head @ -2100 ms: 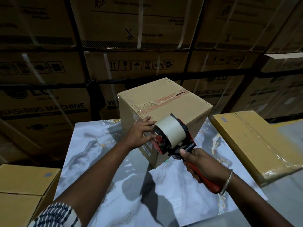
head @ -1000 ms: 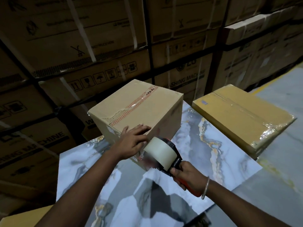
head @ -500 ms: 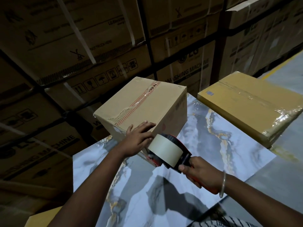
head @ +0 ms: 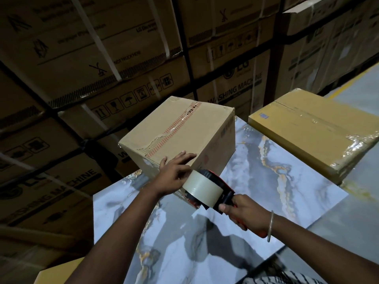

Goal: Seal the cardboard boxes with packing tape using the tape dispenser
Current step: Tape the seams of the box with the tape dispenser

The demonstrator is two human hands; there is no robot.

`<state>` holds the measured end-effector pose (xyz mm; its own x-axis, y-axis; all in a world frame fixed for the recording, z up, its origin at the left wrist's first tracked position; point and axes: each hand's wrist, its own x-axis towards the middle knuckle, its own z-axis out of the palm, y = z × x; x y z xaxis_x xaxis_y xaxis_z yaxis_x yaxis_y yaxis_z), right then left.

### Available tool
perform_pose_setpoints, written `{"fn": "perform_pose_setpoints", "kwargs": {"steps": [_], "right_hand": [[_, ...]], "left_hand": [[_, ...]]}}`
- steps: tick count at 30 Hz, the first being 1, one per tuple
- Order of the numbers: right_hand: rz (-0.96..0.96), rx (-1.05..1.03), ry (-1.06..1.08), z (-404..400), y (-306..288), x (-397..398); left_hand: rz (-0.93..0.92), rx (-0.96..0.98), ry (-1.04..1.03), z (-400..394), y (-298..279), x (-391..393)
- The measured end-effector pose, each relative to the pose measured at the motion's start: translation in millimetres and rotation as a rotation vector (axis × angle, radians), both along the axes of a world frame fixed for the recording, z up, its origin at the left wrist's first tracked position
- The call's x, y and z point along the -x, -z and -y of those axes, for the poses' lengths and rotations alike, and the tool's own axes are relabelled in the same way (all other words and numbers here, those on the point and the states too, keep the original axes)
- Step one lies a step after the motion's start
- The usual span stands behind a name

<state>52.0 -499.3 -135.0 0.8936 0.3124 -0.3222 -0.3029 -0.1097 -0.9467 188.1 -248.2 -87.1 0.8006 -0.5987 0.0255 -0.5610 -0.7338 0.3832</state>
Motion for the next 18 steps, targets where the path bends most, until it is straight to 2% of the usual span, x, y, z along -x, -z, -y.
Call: {"fn": "perform_pose_setpoints", "kwargs": {"steps": [4,9,12,18], "right_hand": [[-0.008,0.001,0.014,-2.2,2.7,-2.9],[-0.097,0.056,0.188,18.0,26.5,0.4],[-0.123,0.054,0.247,36.3,39.2,5.7],[-0.052,0.017,0.289,35.8,32.2,-2.4]], "left_hand": [[0.003,0.020,-0.004,1.7,-1.5,2.7],[-0.007,0.022,0.014,2.5,-10.4,8.7],[0.057,-0.013,0.008,5.2,-11.0,10.3],[0.245,-0.300,0.052,8.1,-12.1,6.6]]}}
